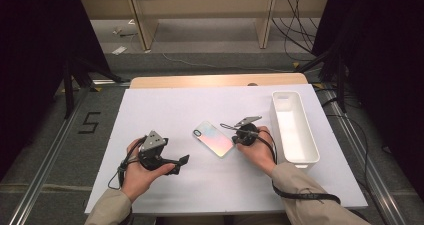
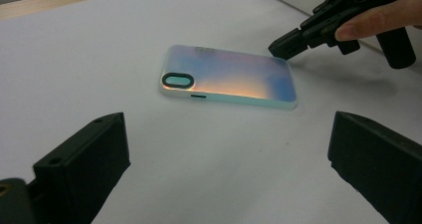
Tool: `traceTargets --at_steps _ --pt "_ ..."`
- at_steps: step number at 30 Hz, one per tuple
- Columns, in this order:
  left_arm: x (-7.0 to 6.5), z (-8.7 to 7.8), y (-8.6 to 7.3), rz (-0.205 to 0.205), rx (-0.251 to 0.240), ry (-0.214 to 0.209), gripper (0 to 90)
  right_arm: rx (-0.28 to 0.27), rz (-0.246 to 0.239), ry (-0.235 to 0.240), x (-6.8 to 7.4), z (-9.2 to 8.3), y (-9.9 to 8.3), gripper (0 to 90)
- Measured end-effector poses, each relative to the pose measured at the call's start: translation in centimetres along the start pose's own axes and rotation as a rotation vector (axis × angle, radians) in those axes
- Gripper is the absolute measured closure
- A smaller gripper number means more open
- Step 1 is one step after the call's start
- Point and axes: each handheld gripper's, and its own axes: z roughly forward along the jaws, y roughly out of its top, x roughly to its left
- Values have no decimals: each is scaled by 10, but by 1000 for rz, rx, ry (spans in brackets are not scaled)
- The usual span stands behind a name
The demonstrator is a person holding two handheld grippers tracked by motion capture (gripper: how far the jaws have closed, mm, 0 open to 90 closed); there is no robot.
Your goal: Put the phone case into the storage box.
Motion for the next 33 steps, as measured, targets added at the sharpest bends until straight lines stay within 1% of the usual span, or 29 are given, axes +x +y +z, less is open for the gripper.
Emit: traceTargets --at_steps 4,5,6,7,8,9,10,11,12,13,14,16,18,19,21,22,23,24,25,26,28,29,30,31,32,33 --pt "1 1 -1 -4 13 3 27 10 -1 27 8 -2 -2 900" --pt "1 1 -1 -4 13 3 28 10 -1 27 8 -2 -2 900" --pt "1 2 -1 -5 19 5 28 16 -1 42 13 -2 -3 900" --pt "1 2 -1 -5 19 5 29 16 -1 42 13 -2 -3 900" --pt "1 2 -1 -7 25 7 31 19 -5 57 17 -3 -3 900" --pt "1 2 -1 -7 25 7 32 19 -5 57 17 -3 -3 900" --pt "1 2 -2 -12 28 8 33 24 8 78 23 -3 -4 900" --pt "1 2 -2 -12 31 9 33 24 8 78 23 -3 -4 900" --pt "2 3 -2 -13 34 10 34 26 5 99 28 -3 -4 900" --pt "2 3 -2 -13 34 10 35 26 5 99 28 -3 -4 900" --pt "2 3 -2 -15 37 10 36 28 3 118 34 -3 -5 900" --pt "2 3 -2 -17 41 11 38 32 0 136 40 -3 -5 900" --pt "2 3 -3 -21 43 11 39 34 -6 137 42 -3 -5 900" --pt "2 4 -3 -24 46 13 42 31 -10 164 48 -2 -5 900" --pt "2 4 -3 -24 49 15 45 31 -13 167 51 -2 -5 900" --pt "3 4 -3 -25 57 18 47 37 -7 190 57 -2 -5 900" --pt "3 4 -3 -27 61 20 48 27 -19 197 58 -1 -5 900" --pt "3 4 -3 -31 62 21 49 30 -14 207 61 -1 -5 900" --pt "3 4 -3 -35 65 21 51 24 -28 208 63 1 -5 900" --pt "3 5 -3 -35 70 22 52 23 -31 213 66 1 -5 900" --pt "4 5 -4 -36 77 25 52 22 -31 220 71 2 -5 900" --pt "4 5 -4 -36 77 25 54 22 -31 220 71 2 -5 900" --pt "4 5 -4 -38 83 28 54 19 -28 232 74 3 -4 900" --pt "4 5 -4 -40 87 30 55 12 -36 245 76 5 -4 900" --pt "5 6 -4 -46 94 33 56 9 -50 245 81 5 -3 900" --pt "5 6 -4 -46 94 33 57 5 -54 255 83 7 -3 900"
